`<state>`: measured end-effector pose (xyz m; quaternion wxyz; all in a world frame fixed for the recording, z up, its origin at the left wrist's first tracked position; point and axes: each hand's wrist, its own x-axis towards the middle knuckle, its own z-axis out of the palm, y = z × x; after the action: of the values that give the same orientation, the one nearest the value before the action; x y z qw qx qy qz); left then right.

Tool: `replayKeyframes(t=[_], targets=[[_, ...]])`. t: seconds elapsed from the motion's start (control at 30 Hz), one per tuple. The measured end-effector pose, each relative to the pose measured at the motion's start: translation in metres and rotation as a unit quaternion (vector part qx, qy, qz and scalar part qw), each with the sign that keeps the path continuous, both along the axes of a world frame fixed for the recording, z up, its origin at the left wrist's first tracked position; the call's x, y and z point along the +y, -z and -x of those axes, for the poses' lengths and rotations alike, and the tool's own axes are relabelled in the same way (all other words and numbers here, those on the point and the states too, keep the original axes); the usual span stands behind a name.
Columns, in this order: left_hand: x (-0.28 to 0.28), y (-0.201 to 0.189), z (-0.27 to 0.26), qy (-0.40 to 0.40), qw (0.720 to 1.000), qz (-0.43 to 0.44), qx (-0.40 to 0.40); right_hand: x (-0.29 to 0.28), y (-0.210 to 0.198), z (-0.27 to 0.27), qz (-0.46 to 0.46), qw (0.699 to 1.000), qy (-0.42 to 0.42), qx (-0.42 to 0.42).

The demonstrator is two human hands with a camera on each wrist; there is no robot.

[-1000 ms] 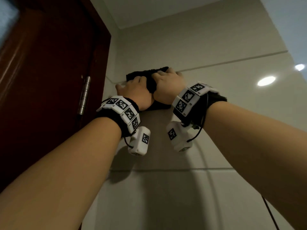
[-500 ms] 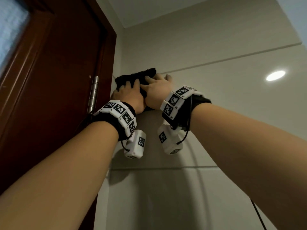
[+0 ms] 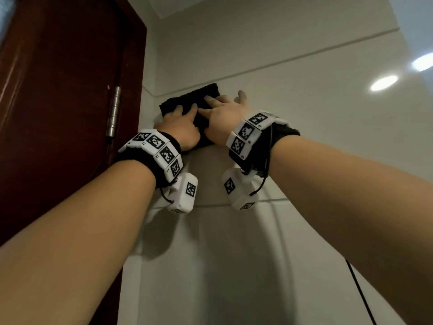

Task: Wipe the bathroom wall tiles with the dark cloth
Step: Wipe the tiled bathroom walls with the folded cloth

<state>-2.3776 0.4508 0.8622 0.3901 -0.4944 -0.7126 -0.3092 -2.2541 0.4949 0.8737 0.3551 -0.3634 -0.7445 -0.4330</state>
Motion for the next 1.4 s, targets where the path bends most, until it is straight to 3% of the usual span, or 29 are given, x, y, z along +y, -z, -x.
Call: replayKeyframes(t=[0.17, 0.37, 0.6, 1.03, 1.4], targets=[[0.008, -0.011, -0.057, 0.018, 0.999, -0.019, 0.026, 0.003, -0.007, -0.061, 0.011, 0.999, 0.009, 0.032], [0.025, -0.024, -0.169, 0.053, 0.997, -0.036, 0.049, 0.020, -0.014, -0.172, 0.011, 0.996, 0.019, 0.085], [0.045, -0.013, -0.271, 0.093, 0.992, -0.062, 0.063, 0.029, 0.004, -0.277, 0.022, 0.992, 0.029, 0.124], [0.053, 0.024, -0.319, 0.104, 0.989, -0.048, 0.091, 0.044, 0.051, -0.327, 0.010, 0.989, 0.011, 0.145], [0.051, 0.060, -0.304, 0.143, 0.983, -0.028, 0.109, 0.046, 0.089, -0.322, 0.010, 0.988, 0.017, 0.153]])
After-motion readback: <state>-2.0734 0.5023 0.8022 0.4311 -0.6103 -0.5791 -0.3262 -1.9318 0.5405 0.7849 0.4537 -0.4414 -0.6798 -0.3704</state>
